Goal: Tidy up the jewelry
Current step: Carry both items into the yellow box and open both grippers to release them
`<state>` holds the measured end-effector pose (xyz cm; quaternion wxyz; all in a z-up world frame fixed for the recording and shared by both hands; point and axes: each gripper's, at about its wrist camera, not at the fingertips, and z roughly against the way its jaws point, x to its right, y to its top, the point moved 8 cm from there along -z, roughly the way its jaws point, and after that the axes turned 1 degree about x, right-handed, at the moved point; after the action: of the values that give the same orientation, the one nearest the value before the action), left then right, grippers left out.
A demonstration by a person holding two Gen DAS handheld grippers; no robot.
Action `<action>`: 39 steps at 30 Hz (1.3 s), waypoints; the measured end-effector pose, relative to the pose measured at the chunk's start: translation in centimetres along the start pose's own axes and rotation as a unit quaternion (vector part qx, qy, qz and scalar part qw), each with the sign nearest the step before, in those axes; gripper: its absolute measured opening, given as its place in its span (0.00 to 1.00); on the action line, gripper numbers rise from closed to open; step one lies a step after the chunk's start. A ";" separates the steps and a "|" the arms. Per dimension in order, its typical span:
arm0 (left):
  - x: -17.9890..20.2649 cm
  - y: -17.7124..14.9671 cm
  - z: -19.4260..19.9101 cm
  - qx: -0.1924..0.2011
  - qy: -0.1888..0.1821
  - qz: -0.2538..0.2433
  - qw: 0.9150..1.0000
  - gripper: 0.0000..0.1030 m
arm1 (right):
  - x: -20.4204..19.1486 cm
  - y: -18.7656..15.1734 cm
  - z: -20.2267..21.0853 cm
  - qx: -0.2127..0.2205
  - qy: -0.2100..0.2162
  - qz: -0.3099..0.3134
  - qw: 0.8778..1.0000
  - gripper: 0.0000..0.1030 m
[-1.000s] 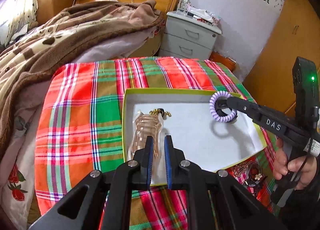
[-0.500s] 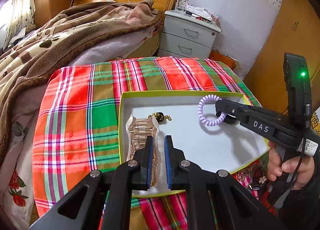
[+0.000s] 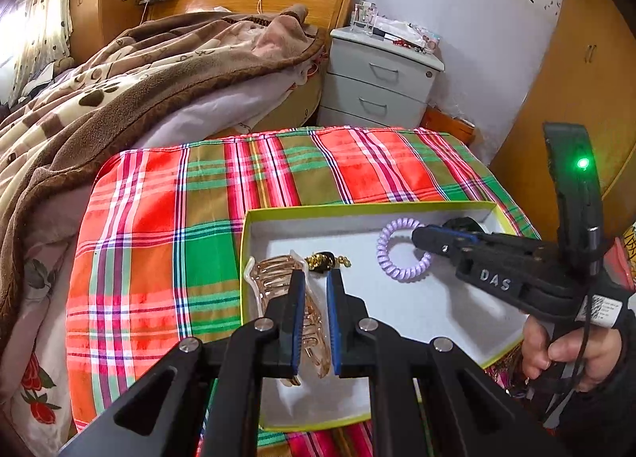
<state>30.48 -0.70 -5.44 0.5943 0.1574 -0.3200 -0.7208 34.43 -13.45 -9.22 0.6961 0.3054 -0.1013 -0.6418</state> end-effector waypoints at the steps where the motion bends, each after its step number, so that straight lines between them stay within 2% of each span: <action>1: 0.0 0.1 -0.1 0.001 0.001 0.000 1.000 0.11 | 0.0 0.0 -0.2 -0.002 0.000 -0.001 1.000 0.09; 7: 0.1 0.3 -0.6 0.001 -0.007 0.007 1.000 0.13 | 0.2 0.2 -1.0 -0.012 -0.005 -0.005 1.000 0.10; 10: 0.4 0.3 -0.6 0.005 -0.001 -0.001 1.000 0.17 | 0.1 0.3 -1.1 -0.014 -0.007 -0.001 1.000 0.10; 12: 0.6 0.3 -0.6 0.005 -0.004 -0.004 1.000 0.24 | 0.1 0.3 -1.1 -0.015 -0.007 -0.002 1.000 0.10; 15: 0.9 0.2 -0.5 0.005 -0.004 -0.005 1.000 0.28 | 0.1 0.3 -1.0 -0.014 -0.009 -0.002 1.000 0.10; 21: 1.0 0.2 -0.2 0.006 -0.002 -0.001 1.000 0.38 | 0.3 0.5 -0.5 -0.002 -0.007 -0.007 1.000 0.15; 27: 0.9 0.0 0.3 0.009 -0.003 0.005 1.000 0.42 | -0.1 0.4 0.2 0.005 -0.001 -0.006 1.000 0.17; 31: 1.2 0.0 1.0 0.014 -0.005 0.003 1.000 0.45 | -0.5 0.2 1.0 0.013 0.000 -0.003 1.000 0.23; 39: 1.4 -0.5 3.1 0.024 -0.013 0.010 1.000 0.49 | -1.3 -0.5 3.7 0.036 -0.001 0.003 0.999 0.23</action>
<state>27.91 -1.14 -3.23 0.5937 0.1590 -0.3465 -0.7087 31.86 -13.33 -6.18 0.6861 0.3297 -0.1259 -0.6361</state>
